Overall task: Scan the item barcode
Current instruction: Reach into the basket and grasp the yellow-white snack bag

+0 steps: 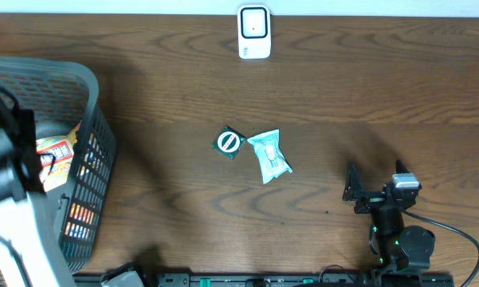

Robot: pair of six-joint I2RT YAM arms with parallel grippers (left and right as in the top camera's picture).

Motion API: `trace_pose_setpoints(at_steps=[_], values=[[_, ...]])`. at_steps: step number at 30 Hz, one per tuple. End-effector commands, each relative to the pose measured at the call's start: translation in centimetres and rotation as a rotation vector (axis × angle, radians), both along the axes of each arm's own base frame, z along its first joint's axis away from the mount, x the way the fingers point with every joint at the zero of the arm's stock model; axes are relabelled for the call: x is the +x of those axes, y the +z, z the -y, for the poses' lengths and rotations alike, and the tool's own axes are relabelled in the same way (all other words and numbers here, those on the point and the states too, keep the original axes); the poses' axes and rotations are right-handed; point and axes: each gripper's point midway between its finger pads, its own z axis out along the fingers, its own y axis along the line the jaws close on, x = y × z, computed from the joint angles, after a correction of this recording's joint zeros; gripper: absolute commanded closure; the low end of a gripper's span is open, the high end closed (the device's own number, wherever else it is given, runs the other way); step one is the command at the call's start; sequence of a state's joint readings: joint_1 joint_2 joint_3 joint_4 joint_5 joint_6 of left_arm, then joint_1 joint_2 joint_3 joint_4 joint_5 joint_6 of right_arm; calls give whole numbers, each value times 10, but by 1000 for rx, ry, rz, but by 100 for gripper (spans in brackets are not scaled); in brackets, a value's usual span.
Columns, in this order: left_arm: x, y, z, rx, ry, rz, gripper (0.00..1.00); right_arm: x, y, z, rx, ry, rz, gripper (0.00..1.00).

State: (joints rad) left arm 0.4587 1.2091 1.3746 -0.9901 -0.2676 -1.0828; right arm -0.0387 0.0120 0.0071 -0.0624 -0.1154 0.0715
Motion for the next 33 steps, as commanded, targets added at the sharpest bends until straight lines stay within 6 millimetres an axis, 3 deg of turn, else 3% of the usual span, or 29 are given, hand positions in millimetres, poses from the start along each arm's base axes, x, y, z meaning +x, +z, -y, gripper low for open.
trace_pose_setpoints(at_steps=[1, 6, 11, 17, 26, 27, 29, 30, 32, 33], values=[[20, -49, -7, -139, 88, -58, 2, 0, -1, -2, 9, 5, -1, 1], [44, -110, -8, -258, 68, -189, 2, 0, -1, -2, 9, 5, -1, 1], [48, -160, -9, -330, 105, -308, 2, 0, -1, -2, 9, 5, -1, 1], [48, -201, -9, -394, 195, -379, 2, 0, -1, -2, 9, 5, -1, 1], [49, -247, -9, -428, 192, -472, 1, 0, -1, -2, 9, 5, -1, 1], [48, -252, -8, -432, 176, -496, 8, 0, -1, -2, 9, 5, -1, 1], [47, -263, -3, -443, 145, -537, 30, 0, -1, -2, 9, 5, -1, 1], [47, -269, 0, -451, 118, -562, 47, 0, -1, -2, 9, 5, -1, 1], [46, -280, 7, -470, 58, -606, 92, 0, -1, -2, 9, 5, -1, 1], [45, -284, 11, -484, 37, -624, 92, 0, -1, -2, 9, 5, -1, 1]])
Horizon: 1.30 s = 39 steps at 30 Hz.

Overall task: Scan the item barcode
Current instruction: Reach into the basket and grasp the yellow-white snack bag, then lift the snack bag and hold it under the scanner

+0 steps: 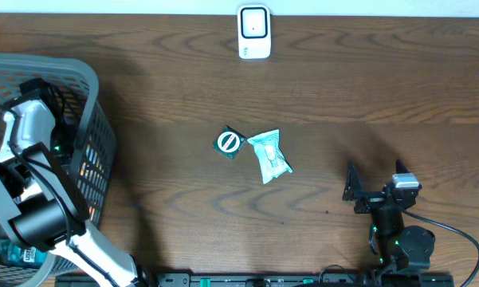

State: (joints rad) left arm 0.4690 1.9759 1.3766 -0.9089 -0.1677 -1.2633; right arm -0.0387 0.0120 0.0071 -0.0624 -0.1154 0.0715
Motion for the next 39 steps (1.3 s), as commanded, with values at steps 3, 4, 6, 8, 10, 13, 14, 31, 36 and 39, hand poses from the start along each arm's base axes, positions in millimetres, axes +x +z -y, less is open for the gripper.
trace_pose_setpoints(at_steps=[3, 4, 6, 8, 10, 13, 14, 31, 36, 39], values=[[-11, -37, 28, -125, -115, -121, 92, 0, -1, -2, 9, 5, -1, 1], [-11, -34, 28, -124, -125, -117, 93, 0, -1, -2, 9, 5, -1, 1], [-7, -21, 23, -113, -169, -90, 93, 0, -1, -2, 9, 5, -1, 1], [-5, -2, 16, -93, -187, -54, 93, 0, -1, -2, 9, 5, -1, 1], [-4, 25, 7, -59, -174, 2, 93, 0, 0, -2, 9, 5, -1, 1], [-8, 87, -13, 43, -126, 155, 93, 0, -1, -2, 9, 5, -1, 1], [-11, 105, -17, 73, -112, 198, 93, 0, -1, -2, 9, 5, -1, 1], [-40, 401, 153, 306, -631, 1271, 93, 0, -1, -2, 9, 5, -1, 1], [-23, 401, 228, 250, -1029, 1288, 92, 0, -1, -2, 9, 5, -1, 1], [-6, 380, 277, 168, -1241, 1237, 93, 0, -1, -2, 9, 5, -1, 1]])
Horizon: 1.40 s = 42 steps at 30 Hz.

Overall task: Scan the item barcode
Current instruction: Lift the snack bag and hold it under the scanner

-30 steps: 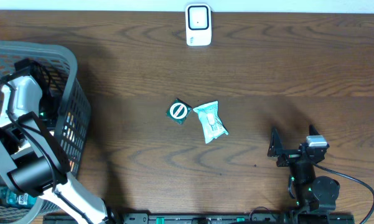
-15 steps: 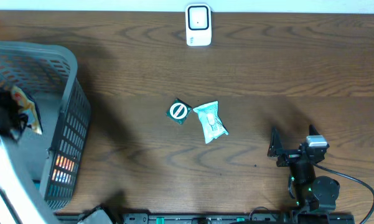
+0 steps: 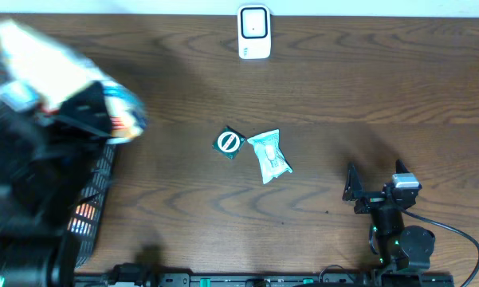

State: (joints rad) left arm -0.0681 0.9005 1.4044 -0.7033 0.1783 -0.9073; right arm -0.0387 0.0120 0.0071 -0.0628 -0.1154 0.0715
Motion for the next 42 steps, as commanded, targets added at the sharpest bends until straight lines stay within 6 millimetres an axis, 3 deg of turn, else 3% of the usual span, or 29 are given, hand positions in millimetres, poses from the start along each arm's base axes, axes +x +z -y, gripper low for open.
trace_pose_setpoints(at_steps=[1, 6, 11, 15, 19, 25, 29, 31, 36, 38, 40, 42], values=[[25, -23, 58, 164, -239, -38, 93, 0, 0, -2, 9, 5, -1, 1], [64, -69, 145, 220, -456, -107, 93, 0, 0, -2, 9, 5, -1, 1], [100, -134, 233, 247, -600, -158, 93, 0, 0, -2, 9, 5, -1, 1], [109, -194, 291, 262, -685, -212, 93, 0, 0, -2, 9, 5, -1, 1], [103, -258, 341, 282, -759, -271, 92, 0, 0, -2, 9, 5, -1, 1], [93, -329, 356, 337, -796, -388, 92, 0, 0, -2, 9, 5, -1, 1], [91, -359, 354, 360, -797, -448, 89, 0, 0, -2, 9, 5, -1, 1], [90, -366, 354, 358, -793, -466, 89, 0, 0, -2, 9, 5, -1, 1], [90, -362, 354, 245, -712, -530, 83, 0, 0, -2, 9, 5, -1, 1], [88, -357, 356, 180, -690, -557, 64, 0, 0, -2, 9, 5, -1, 1], [87, -347, 359, 161, -703, -545, 34, 0, 0, -2, 9, 5, -1, 1], [88, -331, 357, 157, -701, -533, 20, 0, 0, -2, 9, 5, -1, 1]])
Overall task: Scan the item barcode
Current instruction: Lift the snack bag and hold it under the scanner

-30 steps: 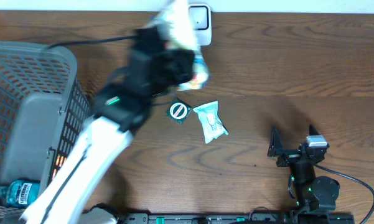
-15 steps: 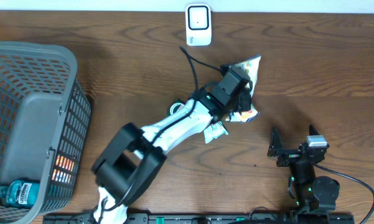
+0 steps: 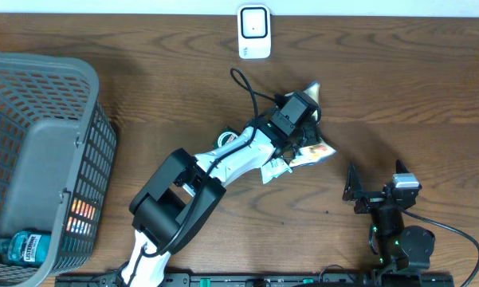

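My left gripper [image 3: 305,134] is shut on a snack bag [image 3: 319,151] with white and orange print. It holds the bag over the table's middle right, and one corner of the bag pokes up past the wrist. The white barcode scanner [image 3: 254,32] stands at the far edge, up and to the left of the bag. A pale green packet [image 3: 276,169] lies partly under the arm. My right gripper [image 3: 353,190] rests open near the front right, with nothing between its fingers.
A grey mesh basket [image 3: 80,143] fills the left side. A blue bottle [image 3: 20,247] lies in its front corner. The left arm [image 3: 191,191] stretches diagonally across the table's centre.
The left arm was blurred over the basket's right rim with the bag. Now it reaches across the table and holds the bag at the middle right, over the green packet.
The left arm first stood at the basket, where an orange and white bag lay. Then its gripper was down inside the basket. After that it was above the rim with the bag, and now it holds the bag below the scanner. The right arm stayed still.
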Robot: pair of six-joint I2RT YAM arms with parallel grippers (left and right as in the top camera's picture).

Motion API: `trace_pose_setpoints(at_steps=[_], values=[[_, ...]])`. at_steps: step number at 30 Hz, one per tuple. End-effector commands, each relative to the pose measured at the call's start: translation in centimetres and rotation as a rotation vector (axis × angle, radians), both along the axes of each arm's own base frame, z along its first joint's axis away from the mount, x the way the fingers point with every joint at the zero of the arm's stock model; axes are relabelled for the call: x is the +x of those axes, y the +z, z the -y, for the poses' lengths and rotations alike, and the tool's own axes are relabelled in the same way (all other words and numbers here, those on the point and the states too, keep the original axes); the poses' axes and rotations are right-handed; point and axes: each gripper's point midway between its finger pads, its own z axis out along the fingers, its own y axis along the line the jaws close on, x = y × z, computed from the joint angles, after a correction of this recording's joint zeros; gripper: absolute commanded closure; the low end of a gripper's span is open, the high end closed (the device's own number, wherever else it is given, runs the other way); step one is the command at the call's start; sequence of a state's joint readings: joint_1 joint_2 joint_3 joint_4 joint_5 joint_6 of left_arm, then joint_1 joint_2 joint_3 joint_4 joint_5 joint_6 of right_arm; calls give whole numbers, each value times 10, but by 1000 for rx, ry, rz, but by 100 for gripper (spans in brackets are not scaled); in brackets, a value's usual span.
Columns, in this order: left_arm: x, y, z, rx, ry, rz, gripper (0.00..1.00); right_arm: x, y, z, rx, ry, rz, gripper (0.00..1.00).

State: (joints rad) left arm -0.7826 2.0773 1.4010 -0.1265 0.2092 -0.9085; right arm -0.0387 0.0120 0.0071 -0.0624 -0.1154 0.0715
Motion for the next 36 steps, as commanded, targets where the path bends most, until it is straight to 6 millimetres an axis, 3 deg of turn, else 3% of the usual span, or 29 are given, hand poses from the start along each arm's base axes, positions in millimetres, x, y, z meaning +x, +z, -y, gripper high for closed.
trace_pose_setpoints(at_steps=[1, 2, 7, 8, 9, 11, 12, 13, 18, 23, 30, 33, 36], values=[[6, 52, 3, -82, 39, 21, 16, 0, -1, -2, 9, 5, -1, 1], [7, 62, 1, -83, 43, 35, 10, 0, -1, -2, 9, 5, -1, 1], [19, 112, -16, -59, 26, 179, 9, 0, -1, -2, 9, 5, -1, 1], [20, 117, -18, -50, 22, 203, 15, 0, -1, -2, 9, 5, -1, 1], [20, 120, -19, -46, 12, 218, 30, 0, -1, -2, 9, 5, -1, 1], [19, 120, -18, -41, 3, 223, 75, 0, -1, -2, 9, 5, -1, 1], [19, 117, -18, -36, 3, 218, 86, 0, -1, -2, 9, 5, -1, 1], [20, 113, -18, -31, 3, 214, 92, 0, -1, -2, 9, 5, -1, 1], [23, 98, -14, -17, -4, 205, 92, 0, -1, -2, 9, 5, -1, 1], [22, 54, -11, 30, -19, 137, 92, 0, -1, -2, 9, 5, -1, 1], [-9, -35, 15, 16, -150, -58, 92, 0, -1, -2, 9, 5, -1, 1], [-21, -70, 12, 78, -189, -96, 93, 0, -1, -2, 9, 5, -1, 1], [-24, -87, -6, 198, -177, -91, 92, 0, -1, -2, 9, 5, -1, 1]])
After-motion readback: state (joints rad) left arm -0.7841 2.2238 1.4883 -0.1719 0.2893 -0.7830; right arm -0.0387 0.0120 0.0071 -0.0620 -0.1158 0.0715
